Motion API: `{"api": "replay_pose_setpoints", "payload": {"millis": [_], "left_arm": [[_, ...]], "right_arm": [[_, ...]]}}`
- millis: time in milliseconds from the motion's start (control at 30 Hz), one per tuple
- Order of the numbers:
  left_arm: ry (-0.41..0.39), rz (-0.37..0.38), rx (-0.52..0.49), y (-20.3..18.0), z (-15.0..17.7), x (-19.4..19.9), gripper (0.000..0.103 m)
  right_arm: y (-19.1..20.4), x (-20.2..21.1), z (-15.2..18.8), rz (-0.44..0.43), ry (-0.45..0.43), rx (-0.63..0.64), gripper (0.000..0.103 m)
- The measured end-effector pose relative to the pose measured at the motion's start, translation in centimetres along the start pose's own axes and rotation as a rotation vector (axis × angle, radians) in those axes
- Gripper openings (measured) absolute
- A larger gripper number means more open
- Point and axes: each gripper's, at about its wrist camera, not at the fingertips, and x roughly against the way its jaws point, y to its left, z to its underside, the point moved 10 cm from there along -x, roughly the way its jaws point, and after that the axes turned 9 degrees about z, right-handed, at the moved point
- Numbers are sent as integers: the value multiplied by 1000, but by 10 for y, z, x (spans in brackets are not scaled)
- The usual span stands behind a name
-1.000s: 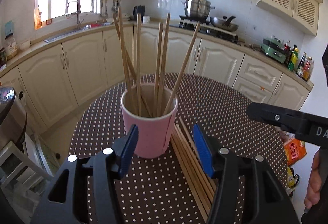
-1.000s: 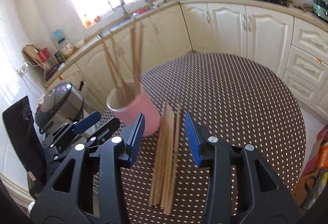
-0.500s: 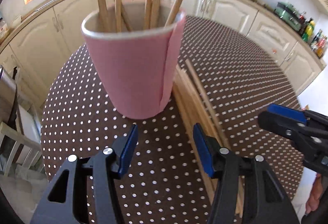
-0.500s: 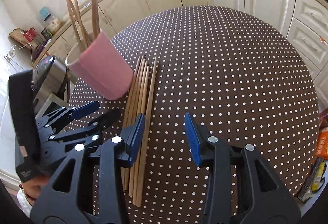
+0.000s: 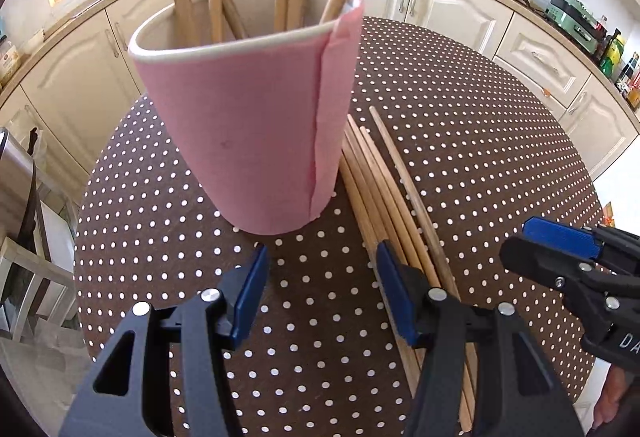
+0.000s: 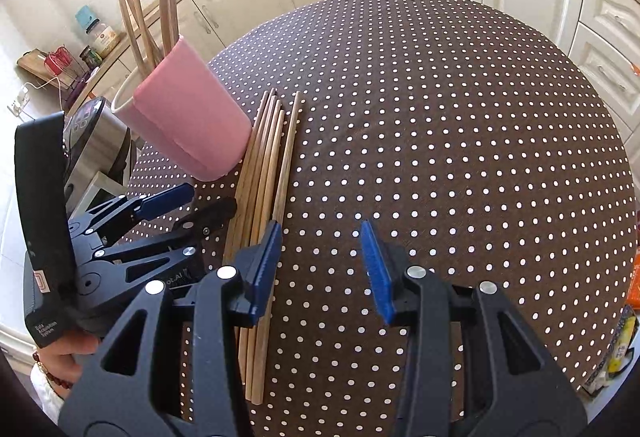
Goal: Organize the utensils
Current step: 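Lower both open grippers onto single chopsticks beside the pink cup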
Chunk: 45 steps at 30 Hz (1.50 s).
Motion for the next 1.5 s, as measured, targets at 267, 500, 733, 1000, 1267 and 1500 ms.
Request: {"api": "replay_pose_setpoints", "payload": {"millis": [267,500,733,1000,1267,1500], "left_arm": [[19,-5,1,-12,-2,-4,55],[36,29,4,-9,-1,-6,55],[43,9,-6,-7,-4,-8,55],[74,-32,-42,-8,-1,-9,54],[56,-7,-7,2,-4,-7,40],[51,8,-14,-2,-6,-7,40]], "right_arm": [[-7,-1,0,-1,7,-6,42],[-11,0,1,6,13,-2,42],[-5,-5,-1,24,27,10,42],[4,-9,-2,42,35,29,43],[28,-26,-13,89,61,76,42],[47,-43,-17,164,100,141,34]]}}
